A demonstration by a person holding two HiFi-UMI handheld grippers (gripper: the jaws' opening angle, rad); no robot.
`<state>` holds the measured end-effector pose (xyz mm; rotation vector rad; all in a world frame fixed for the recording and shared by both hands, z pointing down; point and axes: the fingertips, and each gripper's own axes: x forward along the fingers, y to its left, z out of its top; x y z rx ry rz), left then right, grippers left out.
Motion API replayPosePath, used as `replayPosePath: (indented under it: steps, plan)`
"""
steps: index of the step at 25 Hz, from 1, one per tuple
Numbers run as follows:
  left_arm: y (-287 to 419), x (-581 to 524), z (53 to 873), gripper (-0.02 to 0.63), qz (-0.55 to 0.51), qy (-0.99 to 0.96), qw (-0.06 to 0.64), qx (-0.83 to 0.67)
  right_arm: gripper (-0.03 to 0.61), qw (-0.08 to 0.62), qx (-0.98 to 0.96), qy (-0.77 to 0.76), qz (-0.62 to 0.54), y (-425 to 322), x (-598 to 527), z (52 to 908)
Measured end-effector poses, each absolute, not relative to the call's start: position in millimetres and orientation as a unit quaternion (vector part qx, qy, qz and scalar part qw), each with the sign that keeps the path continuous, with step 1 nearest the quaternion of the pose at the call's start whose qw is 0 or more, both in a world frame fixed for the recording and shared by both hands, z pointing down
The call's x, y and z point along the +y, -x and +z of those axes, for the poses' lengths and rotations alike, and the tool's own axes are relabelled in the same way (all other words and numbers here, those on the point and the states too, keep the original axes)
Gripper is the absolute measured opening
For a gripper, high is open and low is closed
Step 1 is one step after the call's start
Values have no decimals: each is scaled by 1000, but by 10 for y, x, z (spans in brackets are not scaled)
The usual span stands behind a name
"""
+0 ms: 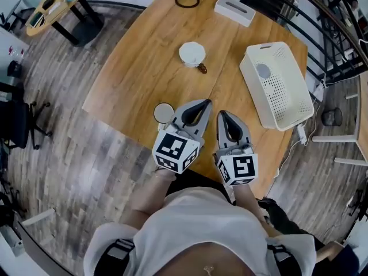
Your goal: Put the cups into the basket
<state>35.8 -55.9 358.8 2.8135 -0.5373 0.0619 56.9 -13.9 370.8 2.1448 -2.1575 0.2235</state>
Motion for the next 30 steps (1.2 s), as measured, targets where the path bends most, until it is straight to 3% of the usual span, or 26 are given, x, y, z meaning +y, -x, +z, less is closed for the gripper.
replayPosePath:
  steps: [12,20,25,30]
  plan:
    - [473,-889,3706,8,17,-943,137,-303,12,60,-788,-608,75,98,-613,3851]
    - [1046,-1114,3868,8,24,-914,148,-378,17,141,-840,-518,79,435,-862,4184]
    - [1283,-1216,3995,8,31,-900,157,-406,204,210,-871,-426,123,647,-927,4510]
    - [1503,-1299,4147,8,35,-885,174,-431,299,298,-870,-366,144,945,-889,4802]
